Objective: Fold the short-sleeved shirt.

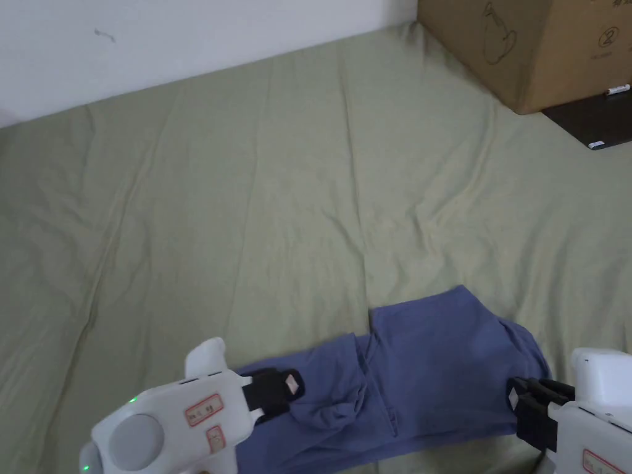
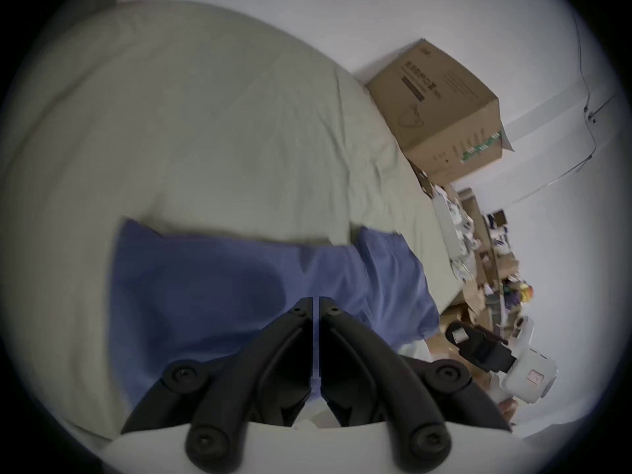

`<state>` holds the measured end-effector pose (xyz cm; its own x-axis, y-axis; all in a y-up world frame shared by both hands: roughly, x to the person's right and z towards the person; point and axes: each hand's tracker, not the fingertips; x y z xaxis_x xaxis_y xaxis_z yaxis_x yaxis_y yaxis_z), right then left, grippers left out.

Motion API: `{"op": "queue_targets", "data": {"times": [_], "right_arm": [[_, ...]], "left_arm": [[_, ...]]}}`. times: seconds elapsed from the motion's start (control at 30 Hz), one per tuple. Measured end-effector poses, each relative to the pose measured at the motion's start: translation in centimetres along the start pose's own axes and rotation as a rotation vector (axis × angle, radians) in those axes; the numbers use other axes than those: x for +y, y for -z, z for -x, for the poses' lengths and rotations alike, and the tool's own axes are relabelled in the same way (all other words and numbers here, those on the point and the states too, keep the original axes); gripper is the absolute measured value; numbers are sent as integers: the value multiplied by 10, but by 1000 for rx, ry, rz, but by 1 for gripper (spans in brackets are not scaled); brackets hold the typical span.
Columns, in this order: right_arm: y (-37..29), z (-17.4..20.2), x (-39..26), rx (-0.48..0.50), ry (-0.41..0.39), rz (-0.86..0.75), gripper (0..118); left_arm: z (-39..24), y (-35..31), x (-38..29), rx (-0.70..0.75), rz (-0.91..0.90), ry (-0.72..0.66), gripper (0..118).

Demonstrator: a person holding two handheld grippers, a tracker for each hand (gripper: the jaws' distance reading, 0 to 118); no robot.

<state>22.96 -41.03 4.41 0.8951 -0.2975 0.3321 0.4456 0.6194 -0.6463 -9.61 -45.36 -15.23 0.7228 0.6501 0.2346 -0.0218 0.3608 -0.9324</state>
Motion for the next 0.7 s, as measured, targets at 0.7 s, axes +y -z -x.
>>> {"op": "queue_targets", "data": {"times": [0.7], "right_arm": [[-7,14,1,-10,-55,37,1]], "left_arm": [[45,-90,0,-257,-128,-149,23]]}}
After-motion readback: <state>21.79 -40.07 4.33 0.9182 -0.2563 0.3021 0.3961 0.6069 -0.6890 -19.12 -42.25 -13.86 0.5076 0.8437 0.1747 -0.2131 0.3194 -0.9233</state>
